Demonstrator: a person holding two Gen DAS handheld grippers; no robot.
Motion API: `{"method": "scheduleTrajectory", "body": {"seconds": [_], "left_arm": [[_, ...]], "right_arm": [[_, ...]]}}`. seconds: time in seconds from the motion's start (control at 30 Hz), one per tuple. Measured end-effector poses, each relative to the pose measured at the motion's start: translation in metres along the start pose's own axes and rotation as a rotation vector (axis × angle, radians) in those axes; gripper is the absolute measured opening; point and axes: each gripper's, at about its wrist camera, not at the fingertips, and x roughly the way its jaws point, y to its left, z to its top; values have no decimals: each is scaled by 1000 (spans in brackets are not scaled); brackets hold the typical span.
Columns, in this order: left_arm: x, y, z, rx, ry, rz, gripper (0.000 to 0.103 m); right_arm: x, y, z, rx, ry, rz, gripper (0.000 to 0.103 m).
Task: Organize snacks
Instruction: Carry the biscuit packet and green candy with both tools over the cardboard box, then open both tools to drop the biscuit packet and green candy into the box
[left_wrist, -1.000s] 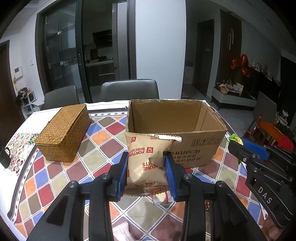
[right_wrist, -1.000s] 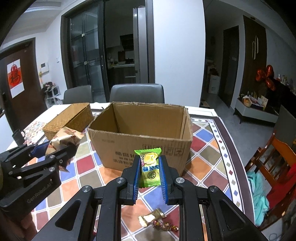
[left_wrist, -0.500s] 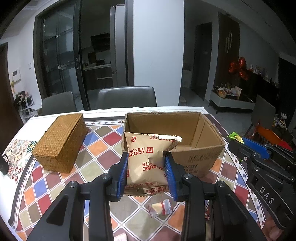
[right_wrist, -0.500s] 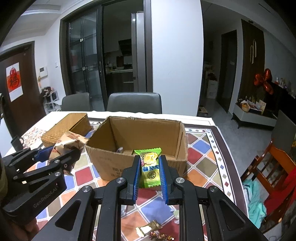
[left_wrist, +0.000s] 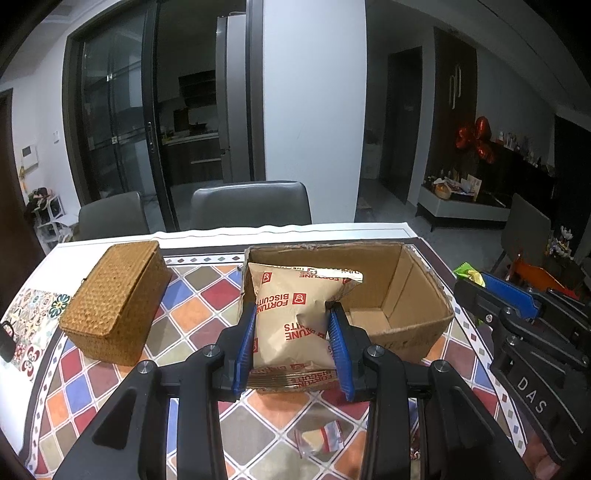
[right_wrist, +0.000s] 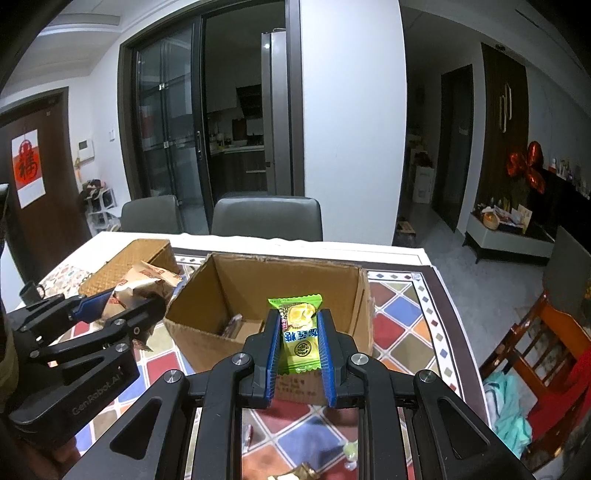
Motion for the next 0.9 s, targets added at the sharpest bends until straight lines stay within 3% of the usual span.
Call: {"method": "scheduleTrajectory", "body": {"seconds": [0.9], "left_arm": [[62,-7,33,33,17,-27,38]], "right_arm": [[58,-8,30,2,6,18,21]]}}
